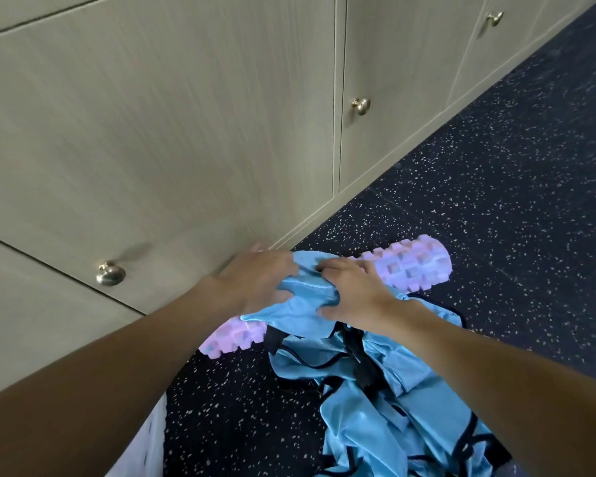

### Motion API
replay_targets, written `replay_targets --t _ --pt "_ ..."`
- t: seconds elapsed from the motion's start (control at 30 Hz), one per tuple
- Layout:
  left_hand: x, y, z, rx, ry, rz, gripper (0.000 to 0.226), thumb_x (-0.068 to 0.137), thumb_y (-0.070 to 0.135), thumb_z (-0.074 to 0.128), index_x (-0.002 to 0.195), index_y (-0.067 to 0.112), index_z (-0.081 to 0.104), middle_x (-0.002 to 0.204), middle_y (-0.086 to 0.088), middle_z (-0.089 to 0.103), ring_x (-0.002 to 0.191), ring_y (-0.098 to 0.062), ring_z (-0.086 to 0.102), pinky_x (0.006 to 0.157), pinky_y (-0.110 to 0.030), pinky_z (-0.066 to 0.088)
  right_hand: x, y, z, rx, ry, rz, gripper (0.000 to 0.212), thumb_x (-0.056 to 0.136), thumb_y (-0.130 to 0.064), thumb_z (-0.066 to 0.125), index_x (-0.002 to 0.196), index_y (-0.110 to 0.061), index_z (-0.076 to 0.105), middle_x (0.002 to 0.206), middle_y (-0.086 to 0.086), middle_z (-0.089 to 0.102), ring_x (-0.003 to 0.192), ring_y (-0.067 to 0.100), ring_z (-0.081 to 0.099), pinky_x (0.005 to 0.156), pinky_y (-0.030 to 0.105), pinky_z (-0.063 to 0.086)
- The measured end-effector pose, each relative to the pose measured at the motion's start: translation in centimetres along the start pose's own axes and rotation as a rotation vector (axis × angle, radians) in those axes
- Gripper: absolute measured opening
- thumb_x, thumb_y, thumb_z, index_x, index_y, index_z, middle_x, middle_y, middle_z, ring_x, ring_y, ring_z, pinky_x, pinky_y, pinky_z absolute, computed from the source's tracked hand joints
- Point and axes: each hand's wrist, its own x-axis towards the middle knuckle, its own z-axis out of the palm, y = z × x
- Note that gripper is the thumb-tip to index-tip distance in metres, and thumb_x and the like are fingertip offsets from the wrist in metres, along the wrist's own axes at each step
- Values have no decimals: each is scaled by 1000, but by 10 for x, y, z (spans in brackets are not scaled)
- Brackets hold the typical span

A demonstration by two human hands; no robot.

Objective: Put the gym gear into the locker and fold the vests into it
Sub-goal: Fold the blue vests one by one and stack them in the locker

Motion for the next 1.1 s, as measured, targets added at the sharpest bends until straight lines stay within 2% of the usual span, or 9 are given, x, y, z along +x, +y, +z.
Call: replay_targets --t 0.1,0.23,0.43,0.57,0.67,0.8,0.93,1.0,1.1 --pt "-14 -3 -8 -72 48 -15 18 92 31 60 81 27 47 69 11 47 77 -19 49 90 -32 31 -3 -6 -6 135 115 -6 23 83 -23 67 104 -13 66 106 0 66 103 18 58 94 34 37" --pt "-23 1 -23 -173 118 -15 17 91 31 66 82 21 55 62 6 50 70 -21 47 66 -27 25 -10 -12 -15 297 118 40 6 80 -12 65 79 -13 59 64 -3 54 64 18 55 52 24 33" --pt "15 13 -43 -17 216 172 14 87 34 70 99 30 67 96 12 66 102 -16 55 87 -32 19 -21 1 -20 569 110 190 23 84 -32 76 81 -11 68 77 -1 58 61 11 51 52 22 34" --pt "24 27 -32 -52 204 0 72 85 41 71 148 30 37 153 1 34 143 -20 26 113 -44 19 -27 16 -8 622 224 336 40 88 -20 68 61 3 51 58 7 41 50 19 36 53 33 29" --pt "16 34 -7 -274 184 -240 77 85 41 70 148 27 28 147 -7 34 137 -29 34 113 -46 28 -30 21 -4 585 221 443 28 84 -28 72 76 -15 50 66 -6 50 62 16 49 67 37 42" --pt "15 39 11 -523 195 -430 67 83 42 74 133 18 36 122 -2 53 115 -27 53 95 -40 43 -25 11 -11 632 190 491 47 82 -41 77 105 -21 41 85 -17 50 82 14 58 88 42 48" --pt "18 41 24 -619 130 -413 77 79 45 77 139 21 36 135 1 50 123 -24 51 105 -45 41 -14 10 -14 663 19 591 39 81 -39 78 88 -12 50 75 0 54 65 21 57 54 31 43" --pt "17 42 22 -583 159 -384 81 77 44 78 142 25 34 141 -2 43 130 -26 44 108 -44 37 -11 12 -19 709 -8 625 34 82 -30 78 90 -9 53 75 4 52 61 19 50 49 27 37" --pt "15 36 -2 -371 219 -199 96 77 43 78 154 32 23 160 1 17 145 -21 23 116 -44 25 -16 16 -31 704 35 459 19 84 -15 72 73 -14 56 63 1 48 54 15 45 47 24 32"
